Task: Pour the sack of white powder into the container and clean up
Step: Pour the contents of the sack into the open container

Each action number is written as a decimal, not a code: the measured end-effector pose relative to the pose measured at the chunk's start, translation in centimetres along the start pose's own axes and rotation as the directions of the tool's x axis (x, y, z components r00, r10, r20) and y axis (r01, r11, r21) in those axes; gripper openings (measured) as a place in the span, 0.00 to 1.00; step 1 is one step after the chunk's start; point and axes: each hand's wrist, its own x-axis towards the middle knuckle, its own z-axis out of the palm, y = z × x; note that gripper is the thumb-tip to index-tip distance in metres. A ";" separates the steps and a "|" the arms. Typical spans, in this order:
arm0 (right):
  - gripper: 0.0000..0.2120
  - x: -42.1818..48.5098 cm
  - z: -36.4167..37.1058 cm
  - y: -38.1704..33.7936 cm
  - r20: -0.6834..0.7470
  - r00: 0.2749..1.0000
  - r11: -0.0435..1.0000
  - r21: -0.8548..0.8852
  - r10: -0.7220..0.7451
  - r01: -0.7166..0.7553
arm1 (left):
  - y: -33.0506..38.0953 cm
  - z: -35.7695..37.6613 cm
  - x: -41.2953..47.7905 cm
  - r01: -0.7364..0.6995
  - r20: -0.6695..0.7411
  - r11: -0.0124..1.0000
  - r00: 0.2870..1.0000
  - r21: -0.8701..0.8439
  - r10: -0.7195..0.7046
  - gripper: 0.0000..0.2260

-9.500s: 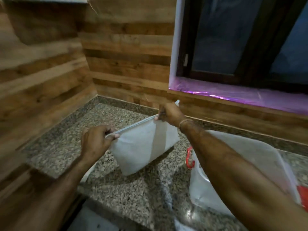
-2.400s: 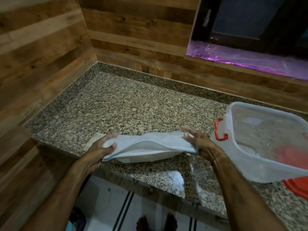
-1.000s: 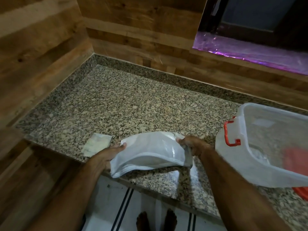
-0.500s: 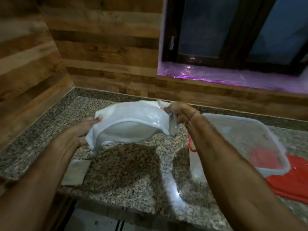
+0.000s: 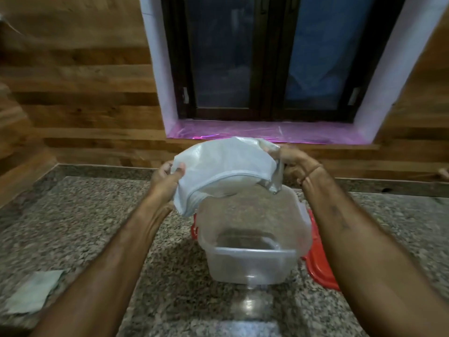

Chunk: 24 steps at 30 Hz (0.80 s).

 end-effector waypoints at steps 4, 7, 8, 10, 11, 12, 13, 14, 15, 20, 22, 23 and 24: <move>0.18 -1.0 -3.1 3.3 0.041 0.995 0.984 0.152 -0.095 0.087 | -2.5 4.4 -2.5 -0.158 -0.080 0.977 0.982 0.142 0.170 0.02; 0.25 -2.0 -4.3 6.1 0.059 0.993 0.977 0.192 -0.103 0.090 | -5.2 5.8 -4.5 -0.189 -0.032 0.950 0.979 0.248 0.203 0.10; 0.21 -2.3 -4.6 6.9 0.060 0.992 0.974 0.205 -0.107 0.093 | -6.0 5.9 -4.8 -0.191 -0.012 0.939 0.979 0.285 0.203 0.14; 0.11 -2.8 -4.7 8.0 0.075 0.989 0.960 0.259 -0.130 0.107 | -6.9 5.7 -5.0 -0.217 0.023 0.897 0.974 0.386 0.226 0.19; 0.08 -3.2 -4.6 8.4 0.068 0.988 0.953 0.278 -0.141 0.117 | -6.9 5.3 -5.3 -0.245 0.052 0.873 0.968 0.421 0.247 0.20; 0.08 -3.3 -4.7 8.5 0.076 0.982 0.950 0.278 -0.171 0.143 | -6.7 5.0 -5.5 -0.279 0.092 0.851 0.959 0.445 0.266 0.22; 0.08 -3.1 -5.1 9.1 0.108 0.977 0.947 0.286 -0.185 0.148 | -7.3 5.2 -5.6 -0.281 0.115 0.837 0.959 0.469 0.258 0.23; 0.10 -3.1 -5.4 9.6 0.133 0.969 0.946 0.278 -0.208 0.165 | -7.7 5.3 -5.7 -0.268 0.127 0.830 0.963 0.490 0.236 0.25; 0.13 -3.0 -5.5 9.7 0.134 0.966 0.946 0.270 -0.220 0.178 | -7.6 4.9 -5.9 -0.261 0.141 0.812 0.965 0.522 0.219 0.26; 0.40 -2.7 -5.6 9.3 0.164 0.979 0.956 0.286 -0.120 0.069 | -8.3 3.8 -5.9 -0.216 0.179 0.854 0.973 0.474 0.147 0.27; 0.33 -2.5 -5.5 9.4 0.128 0.985 0.957 0.280 -0.116 0.077 | -8.4 3.7 -5.5 -0.134 0.193 0.949 0.978 0.284 0.080 0.20; 0.25 -2.6 -5.4 9.4 0.095 0.987 0.961 0.257 -0.129 0.101 | -8.4 3.6 -5.5 -0.102 0.179 0.976 0.982 0.190 0.067 0.15; 0.19 -2.8 -5.3 9.4 0.079 0.986 0.967 0.225 -0.144 0.123 | -8.2 3.6 -5.3 -0.090 0.140 0.985 0.988 0.148 0.069 0.14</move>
